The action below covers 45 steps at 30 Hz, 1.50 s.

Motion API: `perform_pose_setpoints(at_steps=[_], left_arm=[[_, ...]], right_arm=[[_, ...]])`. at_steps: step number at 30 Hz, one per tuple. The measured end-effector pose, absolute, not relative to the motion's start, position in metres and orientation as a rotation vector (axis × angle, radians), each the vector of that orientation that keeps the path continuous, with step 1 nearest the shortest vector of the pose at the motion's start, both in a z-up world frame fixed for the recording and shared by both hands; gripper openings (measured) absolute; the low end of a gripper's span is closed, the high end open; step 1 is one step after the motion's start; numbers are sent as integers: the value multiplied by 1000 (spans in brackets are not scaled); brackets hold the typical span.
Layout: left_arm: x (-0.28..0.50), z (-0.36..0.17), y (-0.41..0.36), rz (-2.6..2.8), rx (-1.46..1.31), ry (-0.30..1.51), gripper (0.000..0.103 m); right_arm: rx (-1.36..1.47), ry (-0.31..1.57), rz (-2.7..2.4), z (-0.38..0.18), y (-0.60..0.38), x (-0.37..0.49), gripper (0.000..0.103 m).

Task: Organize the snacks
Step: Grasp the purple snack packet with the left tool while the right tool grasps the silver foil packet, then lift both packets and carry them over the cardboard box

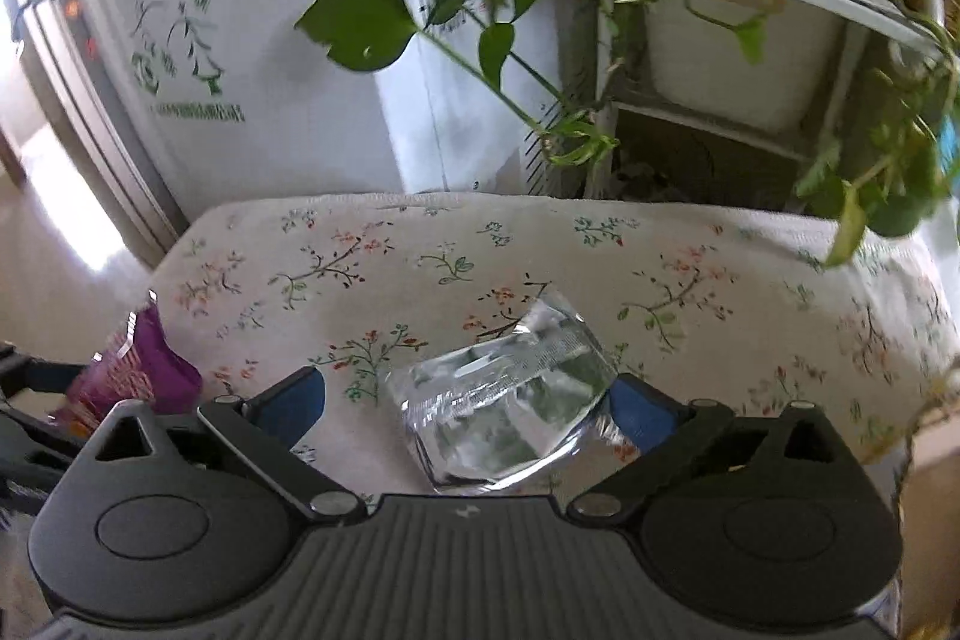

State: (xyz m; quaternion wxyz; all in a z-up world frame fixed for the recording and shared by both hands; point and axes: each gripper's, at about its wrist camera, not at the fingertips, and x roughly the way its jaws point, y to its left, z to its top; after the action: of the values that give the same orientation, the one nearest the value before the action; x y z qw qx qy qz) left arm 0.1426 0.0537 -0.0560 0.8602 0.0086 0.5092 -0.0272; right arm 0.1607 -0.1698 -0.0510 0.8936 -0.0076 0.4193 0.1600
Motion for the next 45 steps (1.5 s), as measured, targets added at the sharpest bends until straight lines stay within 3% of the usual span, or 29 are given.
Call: perform_pose_setpoints(at_steps=[10, 17, 19, 22, 23, 25, 26, 27, 29, 45], left_arm=[[138, -60, 39, -100, 74, 1043, 102], [138, -60, 38, -91, 74, 1039, 102], [139, -61, 38, -87, 68, 1039, 102], [139, -62, 39, -80, 52, 1041, 102], [140, -62, 39, -80, 45, 1042, 100], [139, -61, 40, -75, 36, 1037, 93], [139, -59, 39, -72, 39, 1030, 83], [139, -57, 38, -79, 41, 1025, 72], [140, -54, 37, -92, 29, 1029, 65], [125, -24, 24, -100, -10, 990, 65]], right_arm=[[-52, 847, 302, -67, -173, 172, 103], [73, 905, 270, -67, -175, 174, 103], [71, 926, 222, -69, -174, 175, 100], [48, 908, 195, -68, -173, 173, 86], [30, 906, 184, -67, -172, 172, 77], [16, 913, 176, -66, -173, 172, 70], [22, 915, 179, -65, -174, 173, 67], [30, 923, 185, -64, -175, 173, 67], [52, 937, 187, -62, -177, 170, 67], [64, 906, 170, -10, -183, 122, 67]])
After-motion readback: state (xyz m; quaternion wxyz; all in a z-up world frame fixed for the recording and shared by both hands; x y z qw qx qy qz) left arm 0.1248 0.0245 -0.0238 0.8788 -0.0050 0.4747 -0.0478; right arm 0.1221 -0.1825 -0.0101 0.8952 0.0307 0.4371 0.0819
